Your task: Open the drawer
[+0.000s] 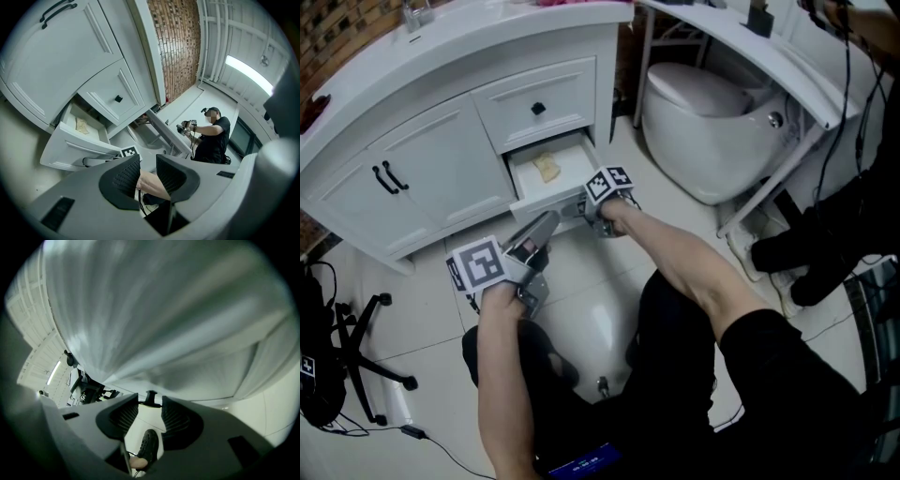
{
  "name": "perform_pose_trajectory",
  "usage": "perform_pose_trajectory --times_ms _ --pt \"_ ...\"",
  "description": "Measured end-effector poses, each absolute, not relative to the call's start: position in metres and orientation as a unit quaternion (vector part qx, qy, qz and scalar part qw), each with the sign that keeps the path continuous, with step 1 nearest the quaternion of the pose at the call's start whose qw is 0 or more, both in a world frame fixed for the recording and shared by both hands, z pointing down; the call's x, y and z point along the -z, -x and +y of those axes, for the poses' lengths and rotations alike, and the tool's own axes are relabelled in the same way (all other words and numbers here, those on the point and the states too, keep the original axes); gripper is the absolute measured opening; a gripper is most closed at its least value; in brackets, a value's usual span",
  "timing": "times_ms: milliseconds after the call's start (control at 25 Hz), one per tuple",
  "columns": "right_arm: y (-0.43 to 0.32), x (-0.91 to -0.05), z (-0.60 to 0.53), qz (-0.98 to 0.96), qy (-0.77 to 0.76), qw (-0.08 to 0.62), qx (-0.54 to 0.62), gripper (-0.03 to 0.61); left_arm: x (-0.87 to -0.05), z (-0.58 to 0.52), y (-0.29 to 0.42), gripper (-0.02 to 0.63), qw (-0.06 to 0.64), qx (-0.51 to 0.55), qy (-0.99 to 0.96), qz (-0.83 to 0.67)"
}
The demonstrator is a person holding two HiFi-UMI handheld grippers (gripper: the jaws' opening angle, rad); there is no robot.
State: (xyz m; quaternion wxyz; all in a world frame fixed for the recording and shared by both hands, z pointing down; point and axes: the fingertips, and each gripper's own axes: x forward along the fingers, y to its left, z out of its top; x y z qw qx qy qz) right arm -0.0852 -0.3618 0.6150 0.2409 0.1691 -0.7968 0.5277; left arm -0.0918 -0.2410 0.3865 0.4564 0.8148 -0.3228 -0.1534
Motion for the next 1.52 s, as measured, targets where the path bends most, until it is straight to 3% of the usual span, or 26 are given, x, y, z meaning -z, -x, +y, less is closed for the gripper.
perform_pose_trajectory --times_ms 960,1120,1520 --pt "0.077 -0.612 -0.348 -0.79 -0.197 0.234 -0.532 0.15 -0.375 -0.205 0.1 0.107 0.431 0.143 -0.823 -0.341" --pt "0.075 -0.615 -0.354 -0.78 -0.201 0.22 -0.55 0.179 -0.372 -0.208 0.096 0.107 0.429 0.143 -0.827 -0.334" --pt "0.079 -0.615 -0.354 -0.777 -0.192 0.218 -0.558 0.156 -0.375 -0.215 0.096 0.107 0.435 0.151 -0.825 -0.328"
